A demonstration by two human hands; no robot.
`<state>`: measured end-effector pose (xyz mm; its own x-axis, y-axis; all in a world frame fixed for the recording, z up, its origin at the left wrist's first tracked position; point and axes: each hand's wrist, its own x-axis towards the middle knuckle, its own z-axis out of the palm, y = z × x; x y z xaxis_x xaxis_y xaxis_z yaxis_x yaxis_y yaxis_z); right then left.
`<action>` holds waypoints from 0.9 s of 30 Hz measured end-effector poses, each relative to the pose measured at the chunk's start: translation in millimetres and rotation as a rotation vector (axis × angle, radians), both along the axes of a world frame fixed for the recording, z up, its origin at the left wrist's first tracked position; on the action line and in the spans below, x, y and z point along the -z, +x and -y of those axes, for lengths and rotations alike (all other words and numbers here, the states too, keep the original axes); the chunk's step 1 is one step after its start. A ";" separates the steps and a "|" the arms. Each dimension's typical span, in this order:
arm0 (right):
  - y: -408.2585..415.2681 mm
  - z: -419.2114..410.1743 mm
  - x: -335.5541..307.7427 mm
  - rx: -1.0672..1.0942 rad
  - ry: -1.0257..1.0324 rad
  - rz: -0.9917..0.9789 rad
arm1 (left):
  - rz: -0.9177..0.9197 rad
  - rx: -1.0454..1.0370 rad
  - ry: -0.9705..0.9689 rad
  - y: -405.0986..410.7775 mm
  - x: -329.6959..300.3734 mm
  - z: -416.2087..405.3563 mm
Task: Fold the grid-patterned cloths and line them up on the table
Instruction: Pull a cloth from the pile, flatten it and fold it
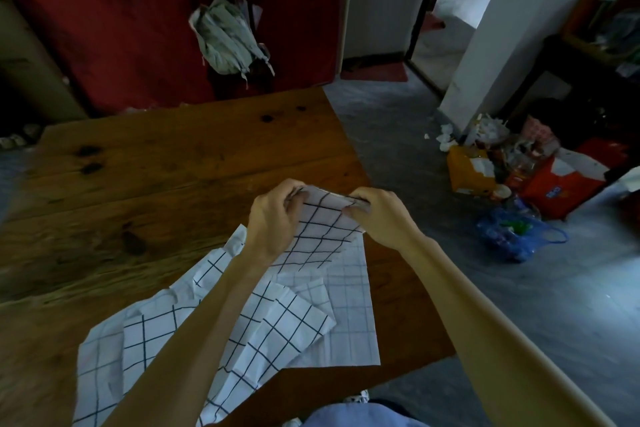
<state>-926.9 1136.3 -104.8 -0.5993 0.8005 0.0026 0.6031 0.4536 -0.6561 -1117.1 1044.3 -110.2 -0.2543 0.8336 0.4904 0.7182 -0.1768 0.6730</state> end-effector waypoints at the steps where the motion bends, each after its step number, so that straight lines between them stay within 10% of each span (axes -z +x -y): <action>1: 4.0 -1.0 1.9 0.025 -0.021 0.003 | 0.005 -0.012 -0.013 -3.2 1.9 1.7; 27: 21.4 15.2 -6.1 0.261 0.014 -0.196 | -0.039 0.072 -0.074 -14.4 -2.0 10.2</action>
